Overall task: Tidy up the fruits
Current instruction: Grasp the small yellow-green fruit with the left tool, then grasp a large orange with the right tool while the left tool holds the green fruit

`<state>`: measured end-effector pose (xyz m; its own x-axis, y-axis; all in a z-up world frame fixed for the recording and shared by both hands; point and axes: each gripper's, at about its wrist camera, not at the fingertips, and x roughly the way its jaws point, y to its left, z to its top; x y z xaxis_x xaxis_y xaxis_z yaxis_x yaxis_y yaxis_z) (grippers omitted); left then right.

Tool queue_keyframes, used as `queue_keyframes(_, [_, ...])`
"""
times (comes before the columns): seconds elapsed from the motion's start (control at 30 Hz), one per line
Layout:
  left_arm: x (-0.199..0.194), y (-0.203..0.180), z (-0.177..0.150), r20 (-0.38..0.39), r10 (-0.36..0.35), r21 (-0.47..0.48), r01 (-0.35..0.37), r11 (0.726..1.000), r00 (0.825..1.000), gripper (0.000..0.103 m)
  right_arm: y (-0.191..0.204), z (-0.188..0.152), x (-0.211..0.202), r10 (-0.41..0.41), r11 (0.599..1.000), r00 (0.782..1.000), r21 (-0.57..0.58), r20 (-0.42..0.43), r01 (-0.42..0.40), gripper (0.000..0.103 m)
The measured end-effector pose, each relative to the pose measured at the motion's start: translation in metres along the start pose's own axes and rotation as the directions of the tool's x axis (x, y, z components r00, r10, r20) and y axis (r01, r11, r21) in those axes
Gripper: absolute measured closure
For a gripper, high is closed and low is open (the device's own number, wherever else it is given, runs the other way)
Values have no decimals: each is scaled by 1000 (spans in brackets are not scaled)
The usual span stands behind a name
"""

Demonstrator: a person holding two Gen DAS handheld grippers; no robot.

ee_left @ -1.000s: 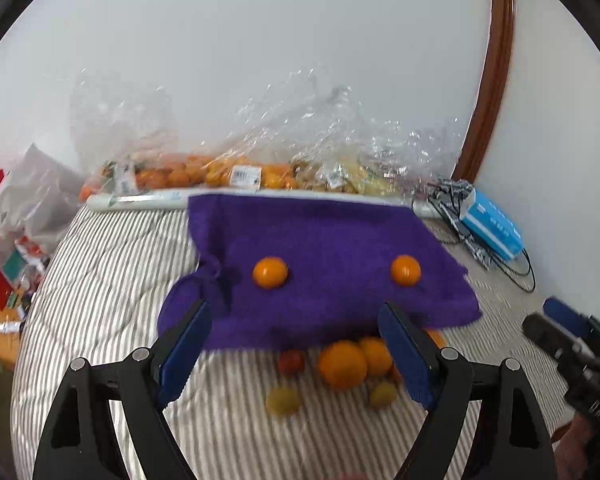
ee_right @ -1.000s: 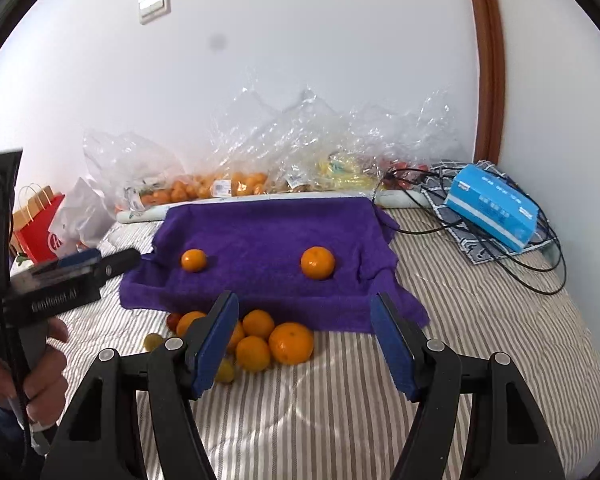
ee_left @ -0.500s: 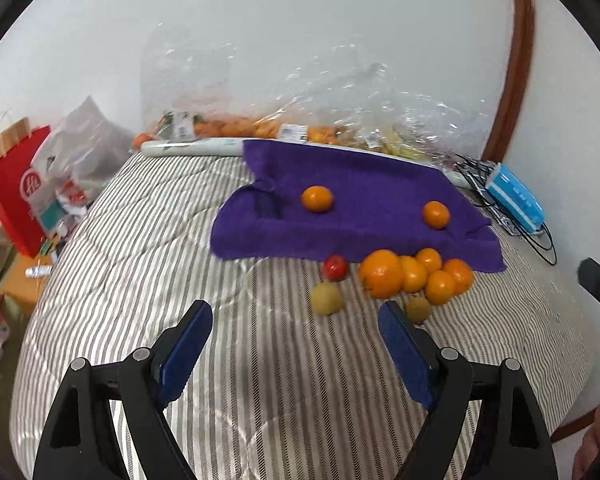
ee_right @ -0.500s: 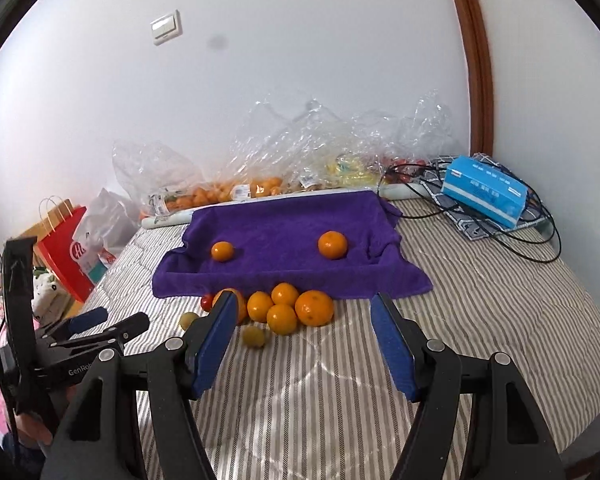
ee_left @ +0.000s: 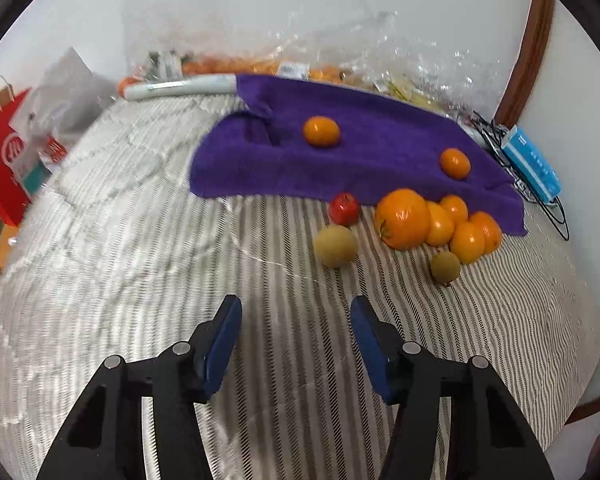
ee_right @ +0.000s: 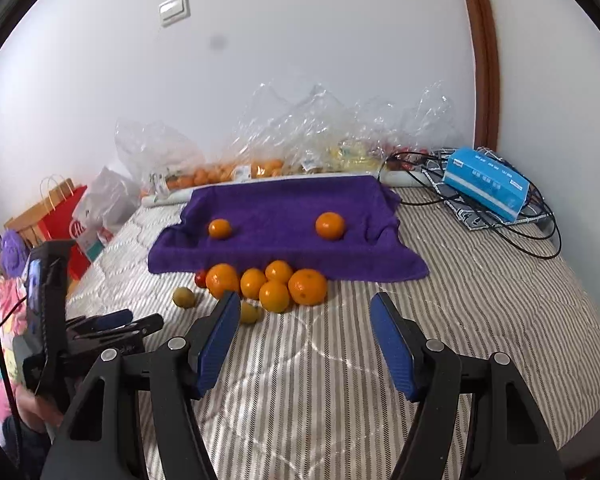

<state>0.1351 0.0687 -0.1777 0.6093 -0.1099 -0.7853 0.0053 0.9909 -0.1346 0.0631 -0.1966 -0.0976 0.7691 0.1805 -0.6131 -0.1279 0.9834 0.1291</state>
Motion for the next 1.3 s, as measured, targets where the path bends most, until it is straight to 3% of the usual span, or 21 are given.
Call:
queue_keyframes(0.47, [30,-33,17,24,21,139,-24,990,999,49,-4,-7,33,9,1000,999,-14,-50,-10,35])
queue_keyframes(0.6, [34,-32,24,33,27,127,-31,991,999,76,-6,-12,41,20,1000,998,-14,-62,-21,35])
queue_keyframes(0.9, [31,-16,24,34,-90,49,88,995,995,76,-7,-23,68,26,999,990,-17,-136,-28,39])
queue_keyframes(1.1, [30,-3,24,51,-157,-35,158,987,986,76,-15,-25,84,-16,1000,992,-1,-123,16,39])
queue_keyframes(1.3, [23,-8,25,81,-191,-3,192,981,978,76,-20,-16,110,27,999,982,24,-186,-23,48])
